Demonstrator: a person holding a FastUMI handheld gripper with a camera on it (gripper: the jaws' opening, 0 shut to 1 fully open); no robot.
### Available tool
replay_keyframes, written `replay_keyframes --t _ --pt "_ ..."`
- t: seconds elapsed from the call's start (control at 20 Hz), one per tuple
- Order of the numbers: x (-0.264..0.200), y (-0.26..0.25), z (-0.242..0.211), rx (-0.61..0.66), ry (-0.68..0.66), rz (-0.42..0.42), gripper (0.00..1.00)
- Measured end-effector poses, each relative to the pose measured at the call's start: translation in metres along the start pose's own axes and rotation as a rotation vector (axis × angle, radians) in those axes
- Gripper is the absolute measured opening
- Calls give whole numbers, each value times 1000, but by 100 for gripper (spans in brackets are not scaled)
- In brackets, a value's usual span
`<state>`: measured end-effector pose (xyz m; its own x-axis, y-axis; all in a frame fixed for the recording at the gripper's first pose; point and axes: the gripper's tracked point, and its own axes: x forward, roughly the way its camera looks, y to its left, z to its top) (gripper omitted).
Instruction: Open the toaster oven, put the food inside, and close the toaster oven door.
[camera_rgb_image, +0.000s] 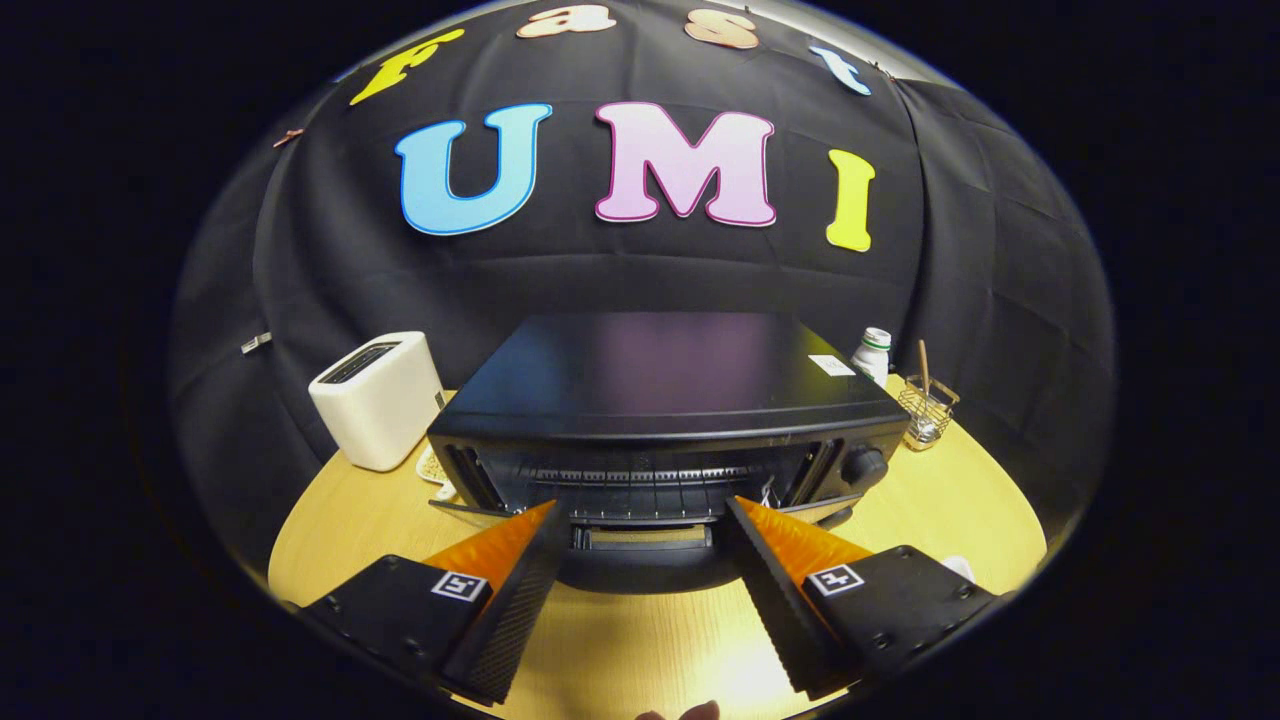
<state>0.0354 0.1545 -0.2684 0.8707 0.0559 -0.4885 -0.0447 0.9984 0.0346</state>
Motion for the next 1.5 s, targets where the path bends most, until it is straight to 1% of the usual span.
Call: replay_keyframes --t 0.35,0.55,0.7,0.85,1.0,1.1,1.2,1.35,1.5 --pt "-23 -1 -39 11 34 7 100" --pt "-33 -1 -64 3 82 11 100" --pt "-37 -3 -93 -12 144 11 100" --pt "-34 -7 -128 -20 234 11 100" --pt "-35 -8 -155 21 311 27 100" --pt "-38 -10 -155 32 313 38 100" --pt "-42 -9 -148 29 308 71 100" --pt "-55 -10 -128 -15 287 151 99" --pt "-75 -25 -108 -62 281 222 99"
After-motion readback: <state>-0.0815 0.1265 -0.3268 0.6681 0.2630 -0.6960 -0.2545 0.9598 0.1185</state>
